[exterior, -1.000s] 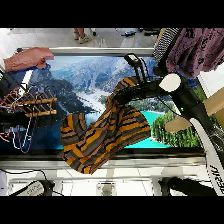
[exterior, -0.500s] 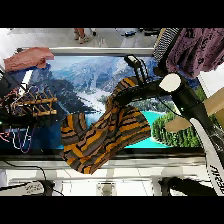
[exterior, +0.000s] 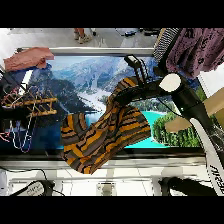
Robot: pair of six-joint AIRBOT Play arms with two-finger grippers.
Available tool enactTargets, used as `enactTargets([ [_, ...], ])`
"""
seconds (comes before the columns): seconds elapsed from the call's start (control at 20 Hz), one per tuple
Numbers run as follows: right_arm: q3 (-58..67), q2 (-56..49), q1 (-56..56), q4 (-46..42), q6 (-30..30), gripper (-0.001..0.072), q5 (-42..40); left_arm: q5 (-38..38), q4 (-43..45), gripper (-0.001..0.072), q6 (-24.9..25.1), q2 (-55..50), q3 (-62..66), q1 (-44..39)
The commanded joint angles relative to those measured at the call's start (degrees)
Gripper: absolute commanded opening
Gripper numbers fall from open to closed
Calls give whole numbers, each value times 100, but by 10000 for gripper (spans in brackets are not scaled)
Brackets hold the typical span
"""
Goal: Fold the clothes and pants, and hang the long-sleeved shirts on hangers.
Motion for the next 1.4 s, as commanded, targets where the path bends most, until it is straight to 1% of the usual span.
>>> enactTargets([
  [0.0, 2, 2, 0, -7, -4, 23, -39, 221, 72, 20, 90, 1082, 199, -2],
  [0.05, 2, 2, 0, -15, -4, 23, -105, 540, 74, 20, 90, 1355, 315, -4],
  [0.15, 2, 2, -4, -188, -4, 23, -343, 1700, -57, 20, 87, 1869, 599, -7],
  [0.3, 2, 2, -7, -549, -7, 23, -570, 3032, -361, 20, -50, 2614, 723, -249],
  [0.4, 2, 2, -7, -756, -4, 23, -660, 3471, -413, 20, -289, 3008, 717, -750],
  [0.5, 2, 2, -7, -890, -7, 23, -671, 3460, -398, 20, -323, 3235, 658, -1384],
  [0.65, 15, 4, -101, -962, -4, 23, -660, 3456, -328, 21, -321, 3185, 498, -2376],
  [0.7, 35, 2, -188, -953, 2, 23, -645, 3442, -140, 21, -328, 3108, 442, -2710],
  [0.85, 94, 63, -555, -776, -2, 23, -551, 3412, 914, 21, -326, 2765, 380, -3545],
  [0.95, 96, 116, -715, -645, -35, 23, -348, 3228, 1014, 21, -323, 2514, 380, -3842],
  [1.05, 94, 122, -726, -632, -48, 23, -133, 2852, 1023, 21, -315, 2284, 380, -4079],
  [1.15, 92, 122, -715, -483, -55, 23, -59, 2542, 1021, 21, -131, 2072, 380, -4325],
  [1.25, 92, 122, -715, -444, -52, 23, -55, 2455, 1023, 21, -2, 1919, 380, -4531],
  [1.35, 92, 120, -715, -446, -52, 23, -48, 2446, 1021, 21, 11, 1875, 380, -4592],
])
